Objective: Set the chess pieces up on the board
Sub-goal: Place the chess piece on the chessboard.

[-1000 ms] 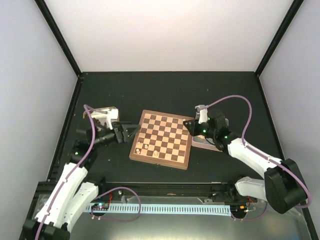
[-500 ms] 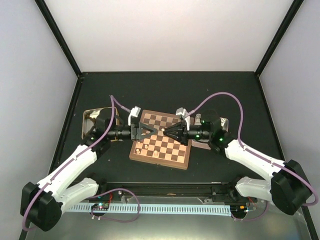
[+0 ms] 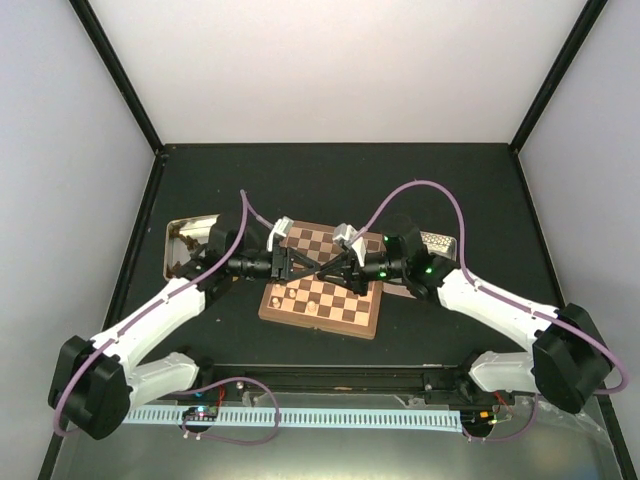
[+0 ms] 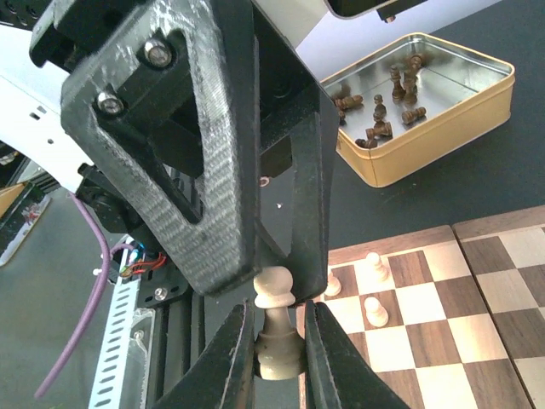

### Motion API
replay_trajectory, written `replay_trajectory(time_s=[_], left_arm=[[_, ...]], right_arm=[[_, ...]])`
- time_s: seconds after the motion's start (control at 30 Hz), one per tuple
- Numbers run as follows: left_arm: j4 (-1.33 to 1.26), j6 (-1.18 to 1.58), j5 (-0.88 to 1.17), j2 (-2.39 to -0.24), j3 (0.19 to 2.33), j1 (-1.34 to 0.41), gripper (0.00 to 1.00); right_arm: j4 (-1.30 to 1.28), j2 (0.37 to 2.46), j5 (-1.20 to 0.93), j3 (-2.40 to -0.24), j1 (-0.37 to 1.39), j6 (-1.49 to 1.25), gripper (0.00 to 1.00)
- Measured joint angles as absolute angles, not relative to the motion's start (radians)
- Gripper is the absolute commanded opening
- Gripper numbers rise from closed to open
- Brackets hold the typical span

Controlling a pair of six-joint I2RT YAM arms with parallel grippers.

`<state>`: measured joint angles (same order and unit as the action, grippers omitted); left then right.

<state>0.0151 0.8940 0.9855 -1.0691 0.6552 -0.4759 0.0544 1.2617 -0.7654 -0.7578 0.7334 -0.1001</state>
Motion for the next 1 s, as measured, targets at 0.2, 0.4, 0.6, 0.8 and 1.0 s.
replay_trajectory(time_s=[0.2,0.4,0.6,0.8,1.0], left_arm=[[0.019,0.892,0.991,-1.102,0.655,-0.480,0.22],[0.022,0.889,0.987,-1.115,0.655,-0.480,0.04],[0.028,0.863,0.976,-1.118,0.655,-0.482,0.02],[0.185,0.723,0.796,-1.087,0.701,-0.488,0.01],[0.389,0.573,0.422,-1.089,0.778,-0.584,0.02]], right_arm=[[0.036,1.265,-0.748,-0.762,0.735,-0.083,0.11],[0.026,1.269,-0.742,-0.767,0.735,-0.080,0.17],[0.008,1.271,-0.715,-0.767,0.735,-0.083,0.51],[0.006,1.192,-0.550,-0.713,0.736,-0.145,0.65],[-0.017,1.069,-0.262,-0.635,0.736,-0.281,0.65]])
